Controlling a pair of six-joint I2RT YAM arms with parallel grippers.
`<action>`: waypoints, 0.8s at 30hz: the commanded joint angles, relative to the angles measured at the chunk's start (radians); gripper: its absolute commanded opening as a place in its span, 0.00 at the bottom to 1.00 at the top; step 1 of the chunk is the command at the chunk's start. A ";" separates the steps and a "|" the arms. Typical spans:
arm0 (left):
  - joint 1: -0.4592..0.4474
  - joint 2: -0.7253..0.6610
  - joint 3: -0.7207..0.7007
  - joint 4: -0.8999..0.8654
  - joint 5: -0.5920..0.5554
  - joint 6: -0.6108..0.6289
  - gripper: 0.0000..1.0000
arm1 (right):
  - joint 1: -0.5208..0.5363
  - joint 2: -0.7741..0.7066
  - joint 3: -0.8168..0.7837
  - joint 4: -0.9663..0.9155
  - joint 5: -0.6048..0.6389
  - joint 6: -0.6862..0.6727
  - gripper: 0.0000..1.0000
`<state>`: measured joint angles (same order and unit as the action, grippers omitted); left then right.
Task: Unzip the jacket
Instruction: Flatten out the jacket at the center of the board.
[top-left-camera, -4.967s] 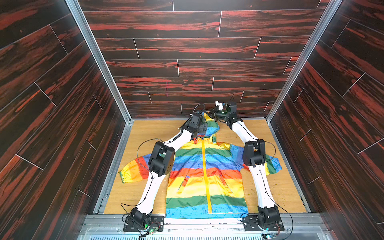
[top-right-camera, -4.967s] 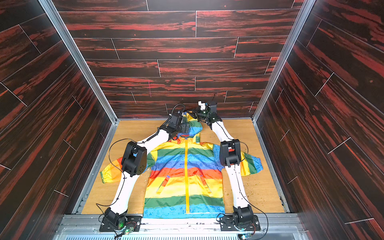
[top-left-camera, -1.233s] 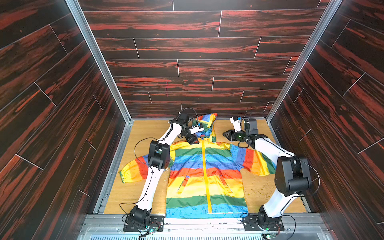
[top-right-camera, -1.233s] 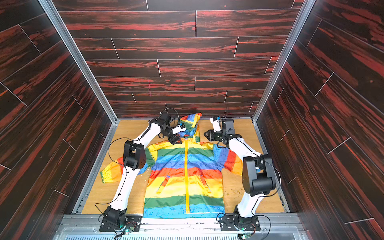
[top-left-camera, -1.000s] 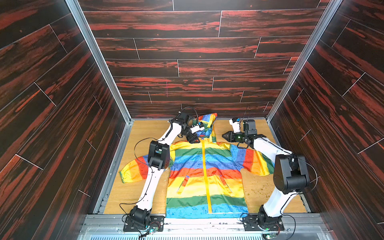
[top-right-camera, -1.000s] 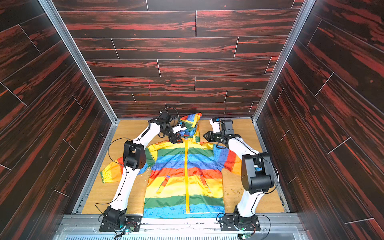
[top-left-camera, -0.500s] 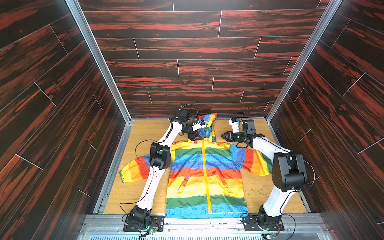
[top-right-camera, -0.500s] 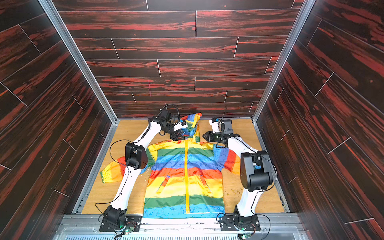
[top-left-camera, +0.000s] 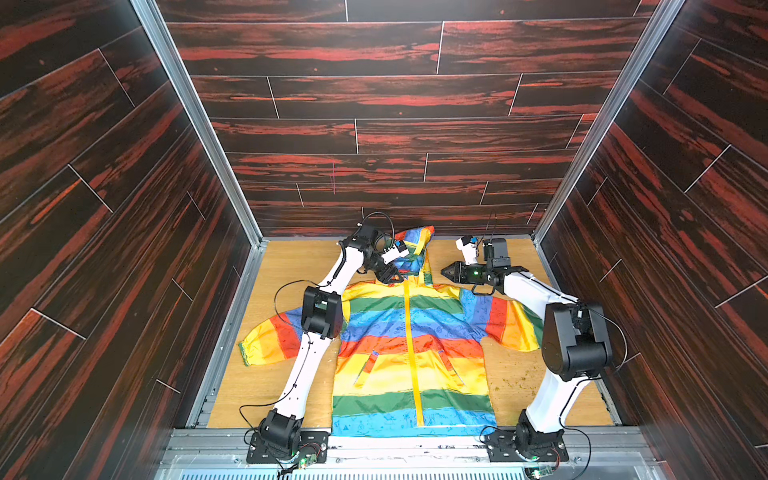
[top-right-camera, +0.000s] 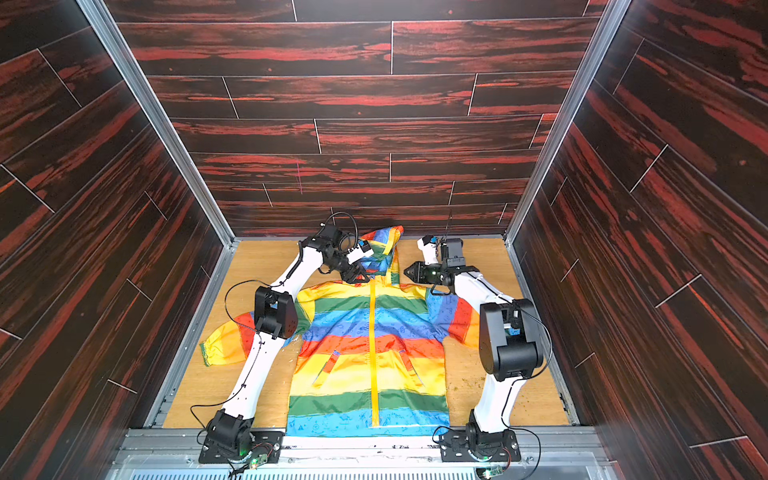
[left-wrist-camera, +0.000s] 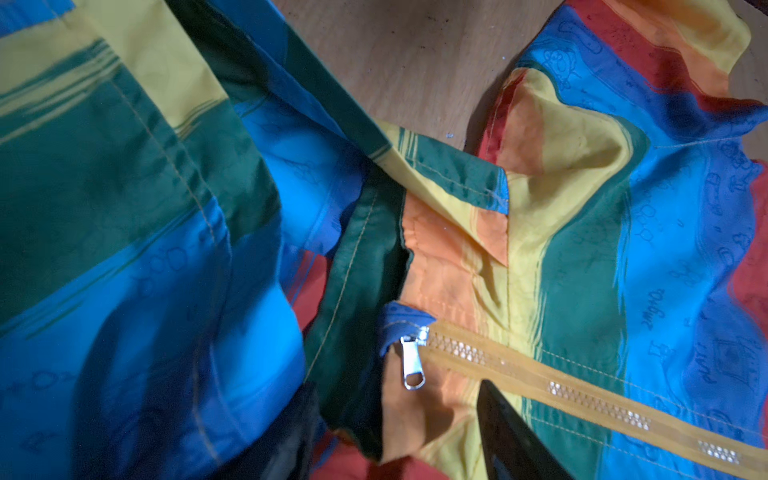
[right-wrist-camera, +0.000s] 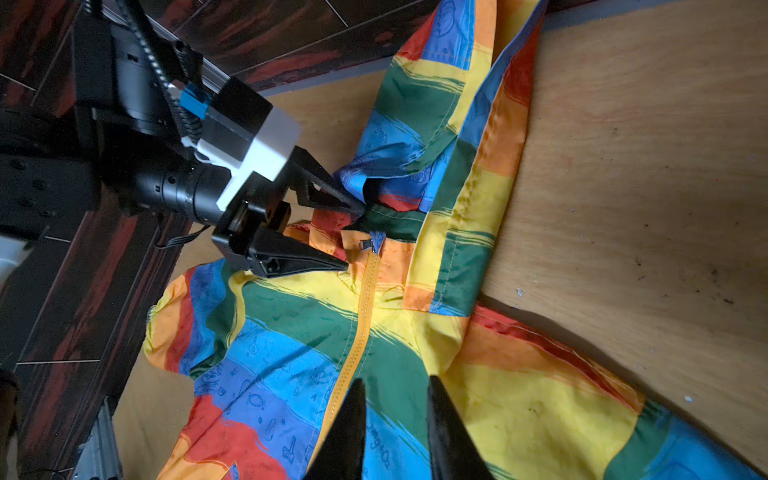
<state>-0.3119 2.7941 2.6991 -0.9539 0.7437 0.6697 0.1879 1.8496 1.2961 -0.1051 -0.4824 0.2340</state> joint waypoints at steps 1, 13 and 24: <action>-0.019 -0.001 0.045 -0.067 -0.054 -0.025 0.61 | 0.014 0.036 0.037 -0.023 -0.019 0.013 0.27; -0.065 -0.011 0.042 -0.163 -0.077 0.066 0.38 | 0.027 0.000 0.046 -0.063 -0.006 -0.002 0.27; -0.057 -0.122 -0.075 -0.100 -0.049 0.087 0.00 | 0.027 -0.048 0.017 -0.060 0.018 -0.015 0.27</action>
<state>-0.3771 2.7735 2.6671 -1.0508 0.6563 0.7372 0.2119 1.8477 1.3315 -0.1581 -0.4740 0.2306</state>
